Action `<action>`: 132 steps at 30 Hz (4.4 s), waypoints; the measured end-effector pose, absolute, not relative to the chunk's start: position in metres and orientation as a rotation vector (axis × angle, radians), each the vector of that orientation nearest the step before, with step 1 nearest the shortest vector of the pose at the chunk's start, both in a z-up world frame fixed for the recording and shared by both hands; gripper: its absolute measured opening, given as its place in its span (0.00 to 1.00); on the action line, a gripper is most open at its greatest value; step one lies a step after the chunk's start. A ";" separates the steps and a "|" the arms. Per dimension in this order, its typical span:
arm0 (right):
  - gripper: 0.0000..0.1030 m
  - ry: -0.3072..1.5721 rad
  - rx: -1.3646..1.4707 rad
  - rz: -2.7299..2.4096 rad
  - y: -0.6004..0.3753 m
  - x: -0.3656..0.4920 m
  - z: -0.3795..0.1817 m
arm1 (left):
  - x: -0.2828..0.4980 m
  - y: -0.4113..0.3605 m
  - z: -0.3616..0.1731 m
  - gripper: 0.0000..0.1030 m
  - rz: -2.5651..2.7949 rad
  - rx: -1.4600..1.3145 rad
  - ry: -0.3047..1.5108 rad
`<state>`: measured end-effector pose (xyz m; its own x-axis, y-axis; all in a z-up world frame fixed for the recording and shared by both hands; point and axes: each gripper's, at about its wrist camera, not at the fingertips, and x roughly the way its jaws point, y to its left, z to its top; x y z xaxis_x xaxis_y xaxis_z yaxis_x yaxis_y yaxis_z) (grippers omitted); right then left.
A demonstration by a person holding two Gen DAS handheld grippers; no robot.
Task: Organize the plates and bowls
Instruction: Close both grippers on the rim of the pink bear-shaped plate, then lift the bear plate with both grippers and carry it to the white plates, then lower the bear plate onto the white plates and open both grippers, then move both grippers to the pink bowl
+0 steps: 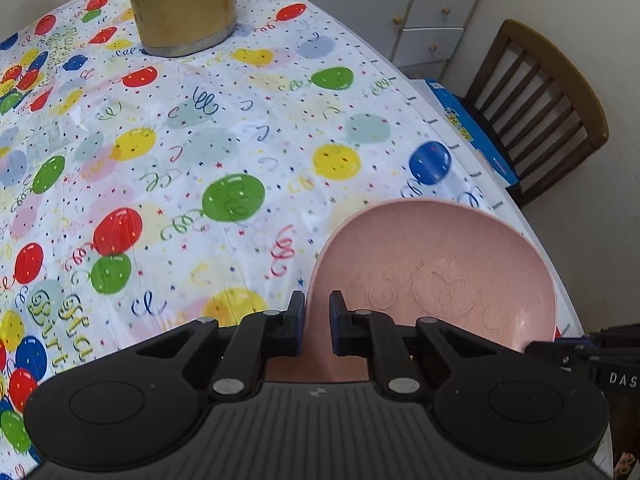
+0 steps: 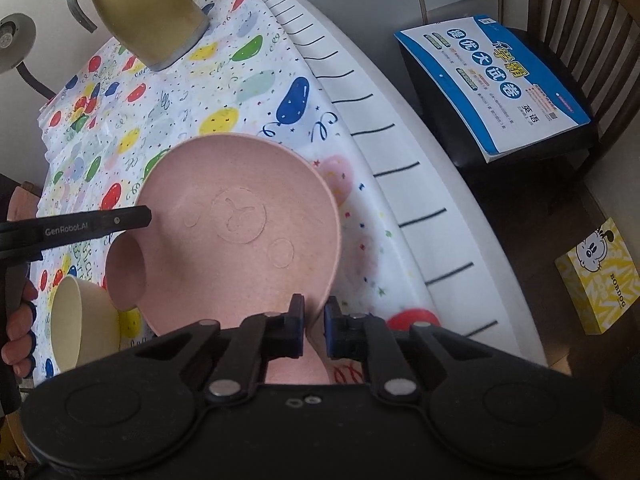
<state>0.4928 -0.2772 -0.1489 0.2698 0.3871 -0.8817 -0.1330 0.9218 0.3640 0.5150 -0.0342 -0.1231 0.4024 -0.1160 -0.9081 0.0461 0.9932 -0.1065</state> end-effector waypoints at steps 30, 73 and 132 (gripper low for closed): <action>0.06 1.180 0.165 0.428 -0.333 0.381 -0.058 | 0.335 -0.074 -0.015 0.12 -0.150 -0.080 1.108; 0.06 1.354 -0.009 0.567 -0.179 0.130 -0.088 | 0.023 0.073 -0.062 0.12 -0.005 -0.261 1.239; 0.36 1.325 -0.098 0.586 -0.143 0.126 -0.089 | 0.028 0.061 -0.065 0.12 0.016 -0.202 1.208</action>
<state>0.1263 -0.1431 -0.0886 0.1228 0.3468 -0.9299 -0.4551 0.8523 0.2578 0.0278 0.0614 -0.0648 0.3569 -0.0949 -0.9293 -0.1202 0.9819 -0.1464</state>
